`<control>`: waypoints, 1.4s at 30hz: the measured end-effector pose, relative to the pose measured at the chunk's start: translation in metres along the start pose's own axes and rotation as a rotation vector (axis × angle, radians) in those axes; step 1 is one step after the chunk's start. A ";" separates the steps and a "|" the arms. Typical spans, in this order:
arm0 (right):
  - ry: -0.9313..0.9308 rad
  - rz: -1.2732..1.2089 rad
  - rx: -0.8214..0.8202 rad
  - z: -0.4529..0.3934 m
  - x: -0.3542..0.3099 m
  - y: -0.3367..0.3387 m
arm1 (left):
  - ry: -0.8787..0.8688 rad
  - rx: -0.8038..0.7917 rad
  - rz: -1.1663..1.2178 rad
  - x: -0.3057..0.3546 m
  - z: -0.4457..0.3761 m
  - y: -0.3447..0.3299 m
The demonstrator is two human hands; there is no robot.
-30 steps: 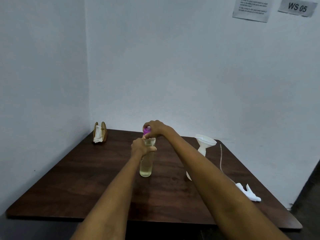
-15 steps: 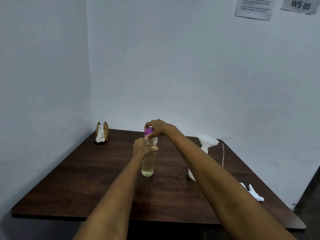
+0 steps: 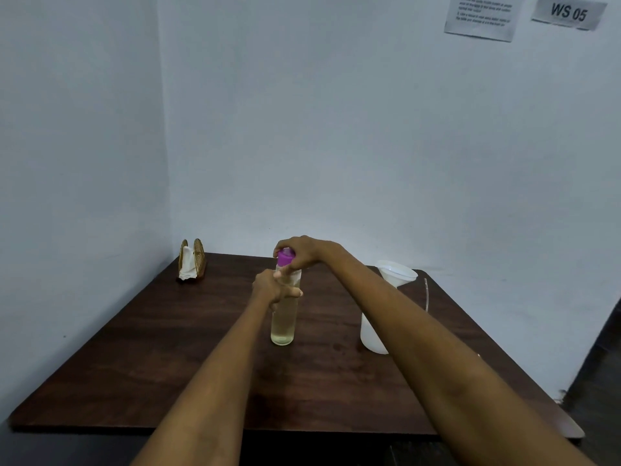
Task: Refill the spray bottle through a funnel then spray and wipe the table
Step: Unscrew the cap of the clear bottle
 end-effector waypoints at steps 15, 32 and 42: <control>-0.272 0.343 0.157 -0.001 -0.018 0.021 | -0.063 0.068 -0.040 0.000 0.001 0.000; -0.134 -0.044 -0.074 0.001 -0.035 0.013 | -0.097 0.103 -0.074 -0.001 0.001 0.000; -0.358 0.277 0.161 -0.005 -0.014 0.014 | -0.087 0.122 -0.094 -0.002 -0.004 -0.001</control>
Point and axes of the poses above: each hand's wrist, its own z-axis away from the middle knuckle, its own y-axis out of the back of the hand, x = y × z, the point moved 6 cm from there along -z, towards the middle knuckle, and after that the axes turned 4 degrees about -y, right-handed, at the moved point
